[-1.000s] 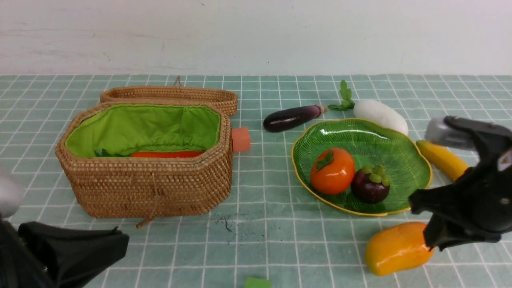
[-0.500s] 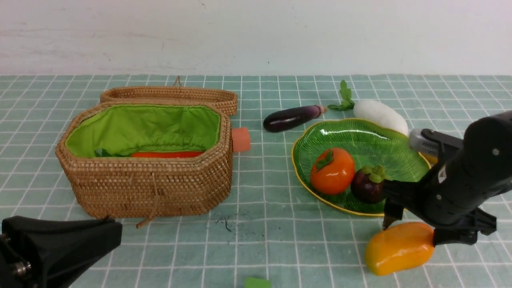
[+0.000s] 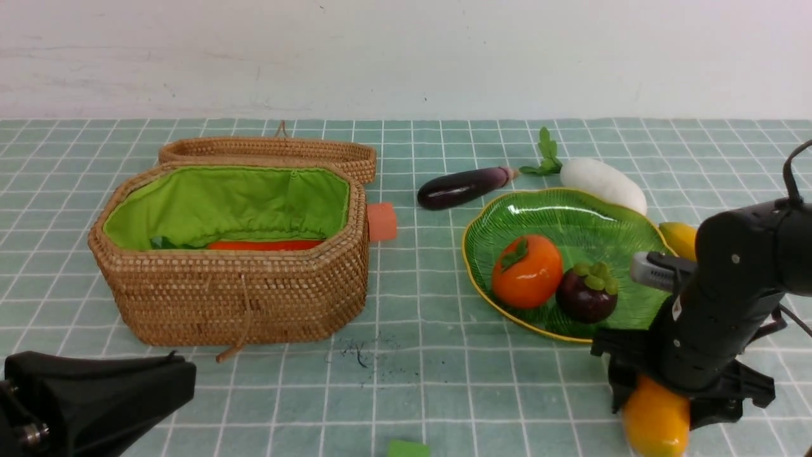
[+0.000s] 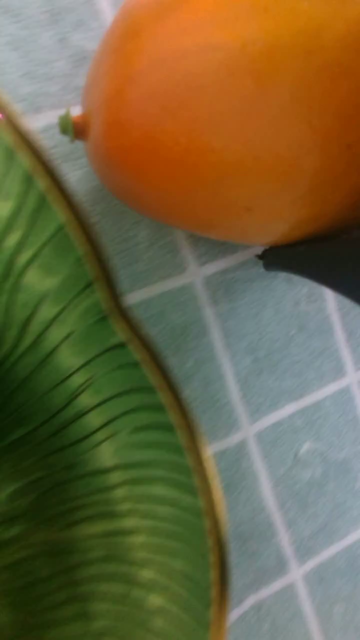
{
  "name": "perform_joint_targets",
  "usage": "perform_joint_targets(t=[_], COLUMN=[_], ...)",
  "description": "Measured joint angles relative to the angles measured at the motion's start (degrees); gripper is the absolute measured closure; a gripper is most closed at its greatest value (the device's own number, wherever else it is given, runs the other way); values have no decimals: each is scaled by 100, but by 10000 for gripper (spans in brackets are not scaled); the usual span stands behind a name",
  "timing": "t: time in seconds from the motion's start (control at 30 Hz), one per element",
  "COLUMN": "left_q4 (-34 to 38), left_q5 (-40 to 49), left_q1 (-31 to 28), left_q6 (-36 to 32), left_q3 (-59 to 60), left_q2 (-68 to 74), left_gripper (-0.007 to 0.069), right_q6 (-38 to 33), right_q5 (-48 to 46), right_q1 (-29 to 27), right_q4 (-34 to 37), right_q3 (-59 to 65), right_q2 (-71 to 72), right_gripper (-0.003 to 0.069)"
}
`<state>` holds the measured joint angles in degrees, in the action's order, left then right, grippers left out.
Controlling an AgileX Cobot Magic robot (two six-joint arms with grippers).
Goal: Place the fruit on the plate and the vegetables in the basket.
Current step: Use the right arm to grab a mango and put it into the right plate
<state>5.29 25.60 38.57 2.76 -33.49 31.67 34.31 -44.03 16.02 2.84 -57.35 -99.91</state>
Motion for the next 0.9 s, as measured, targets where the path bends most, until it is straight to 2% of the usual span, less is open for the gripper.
perform_joint_targets(t=[0.07, 0.23, 0.43, 0.57, 0.73, 0.9], left_q4=[0, 42, 117, 194, 207, 213], left_q5=[0, 0, 0, -33, -95, -95], left_q1=[0, 0, 0, 0, 0, 0], left_q6=[0, 0, 0, 0, -133, -133], left_q3=[0, 0, 0, 0, 0, 0], left_q2=[0, 0, 0, 0, 0, 0], left_gripper=[638, 638, 638, 638, 638, 638], right_q6=[-196, -1187, -1451, -1834, -3098, -3690], right_q5=[-19, -79, -803, -707, -157, -61], right_q1=[0, 0, 0, -152, -666, -750], right_q4=[-22, -50, -99, -284, -414, -365], right_q3=[0, 0, -494, -1280, -2361, -2935], right_q2=[0, 9, 521, 671, -88, -971], right_gripper=[123, 127, 127, 127, 127, 127])
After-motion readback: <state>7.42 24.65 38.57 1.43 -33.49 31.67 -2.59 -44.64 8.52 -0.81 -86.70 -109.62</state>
